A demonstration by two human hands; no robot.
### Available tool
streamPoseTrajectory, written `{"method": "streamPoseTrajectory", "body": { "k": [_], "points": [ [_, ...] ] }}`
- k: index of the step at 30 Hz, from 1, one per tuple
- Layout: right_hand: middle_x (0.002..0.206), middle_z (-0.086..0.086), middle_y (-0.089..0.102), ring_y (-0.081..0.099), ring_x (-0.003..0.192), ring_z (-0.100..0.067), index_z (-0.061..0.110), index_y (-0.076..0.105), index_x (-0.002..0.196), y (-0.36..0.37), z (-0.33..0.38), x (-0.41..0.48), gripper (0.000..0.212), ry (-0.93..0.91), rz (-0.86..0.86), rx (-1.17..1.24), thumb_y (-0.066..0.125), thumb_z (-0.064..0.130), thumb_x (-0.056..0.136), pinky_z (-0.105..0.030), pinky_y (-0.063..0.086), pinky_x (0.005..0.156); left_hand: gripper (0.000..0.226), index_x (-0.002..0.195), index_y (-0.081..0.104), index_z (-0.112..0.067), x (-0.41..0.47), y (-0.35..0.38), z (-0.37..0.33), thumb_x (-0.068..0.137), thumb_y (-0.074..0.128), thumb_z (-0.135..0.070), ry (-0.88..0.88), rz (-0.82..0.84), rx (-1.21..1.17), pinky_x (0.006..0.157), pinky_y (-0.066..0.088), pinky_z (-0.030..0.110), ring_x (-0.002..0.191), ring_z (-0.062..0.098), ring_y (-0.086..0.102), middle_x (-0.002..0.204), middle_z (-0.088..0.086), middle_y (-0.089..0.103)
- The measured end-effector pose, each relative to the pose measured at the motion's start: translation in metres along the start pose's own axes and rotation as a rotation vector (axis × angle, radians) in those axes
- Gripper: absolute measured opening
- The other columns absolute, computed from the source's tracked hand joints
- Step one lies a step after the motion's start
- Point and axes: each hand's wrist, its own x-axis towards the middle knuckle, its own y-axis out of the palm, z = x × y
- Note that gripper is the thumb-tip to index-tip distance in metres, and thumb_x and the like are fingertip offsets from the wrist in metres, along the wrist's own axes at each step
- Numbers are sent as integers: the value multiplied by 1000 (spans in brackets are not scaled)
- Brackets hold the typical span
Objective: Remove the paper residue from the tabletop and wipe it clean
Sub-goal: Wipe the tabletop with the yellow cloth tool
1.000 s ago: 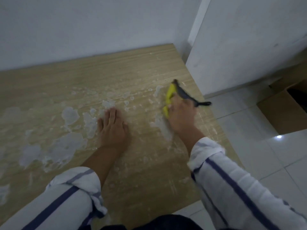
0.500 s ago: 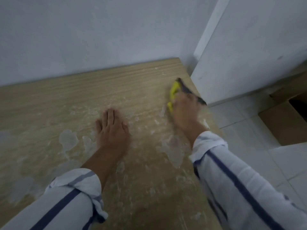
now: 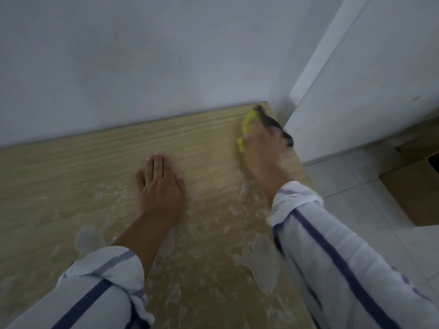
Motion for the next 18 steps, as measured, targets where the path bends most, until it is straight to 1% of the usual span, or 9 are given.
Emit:
{"method": "streamPoseTrajectory", "body": {
  "k": [1, 3, 5, 8, 10, 12, 13, 16, 18],
  "points": [
    [106, -5, 62, 53, 103, -33, 28, 48, 118, 7, 29, -4, 36, -154, 11, -1, 52, 34, 83, -41, 45, 84, 60, 149, 10, -10, 3, 0, 0, 97, 25, -35, 0, 0, -4, 118, 0, 46, 146, 24, 0, 159, 7, 6],
    [117, -1, 62, 45, 116, -29, 26, 44, 129, 31, 73, -25, 42, -449, 157, -16, 47, 36, 89, -39, 35, 90, 60, 150, 10, -12, 6, 1, 0, 97, 24, -36, -5, -7, -13, 118, 1, 46, 146, 23, 0, 159, 6, 6],
    [125, 1, 59, 38, 125, -26, 23, 37, 137, 44, 79, -24, 48, -571, 226, -47, 41, 39, 93, -42, 28, 96, 59, 150, 11, -12, 7, 2, 0, 97, 22, -37, -13, -8, -8, 118, 1, 46, 146, 22, 0, 159, 5, 6],
    [116, -7, 63, 47, 114, -32, 23, 46, 127, 40, 26, 23, 42, -414, 86, -143, 45, 40, 89, -43, 37, 91, 60, 149, 13, -10, 7, 2, 0, 96, 19, -37, -4, -19, 9, 118, 1, 46, 146, 24, 1, 158, 7, 8],
    [120, -14, 58, 47, 111, -38, 22, 45, 123, 24, -30, 53, 41, -138, 43, -201, 44, 42, 87, -50, 38, 92, 59, 149, 11, -9, 6, 2, -1, 97, 23, -35, 4, -15, 1, 118, 0, 46, 146, 24, 0, 158, 7, 7],
    [123, -19, 52, 42, 114, -40, 18, 42, 122, 6, -54, 58, 37, 155, 66, -127, 42, 38, 91, -51, 33, 96, 59, 149, 11, -9, 5, 2, -1, 97, 25, -34, 2, -20, -13, 118, -1, 46, 146, 25, 0, 158, 8, 7],
    [122, -19, 53, 43, 112, -40, 16, 41, 123, 7, -51, 55, 37, 212, 48, -111, 40, 36, 92, -50, 34, 94, 59, 149, 11, -9, 5, 1, -2, 97, 26, -33, 1, -24, -18, 118, -1, 46, 146, 25, 0, 158, 8, 7],
    [101, -15, 64, 58, 90, -38, 15, 47, 123, 14, 8, 16, 48, 10, -93, 111, 34, 37, 83, -48, 48, 80, 59, 149, 12, -10, 6, 2, -1, 97, 25, -33, 1, -28, -13, 118, 0, 46, 146, 25, 1, 158, 7, 8],
    [103, -18, 64, 58, 92, -40, 11, 51, 124, 30, 51, -44, 45, -274, 4, 123, 43, 31, 84, -46, 46, 83, 58, 149, 12, -12, 7, 2, 0, 97, 23, -33, -6, -21, -28, 118, 0, 46, 146, 24, 1, 159, 6, 7]
  ]
}}
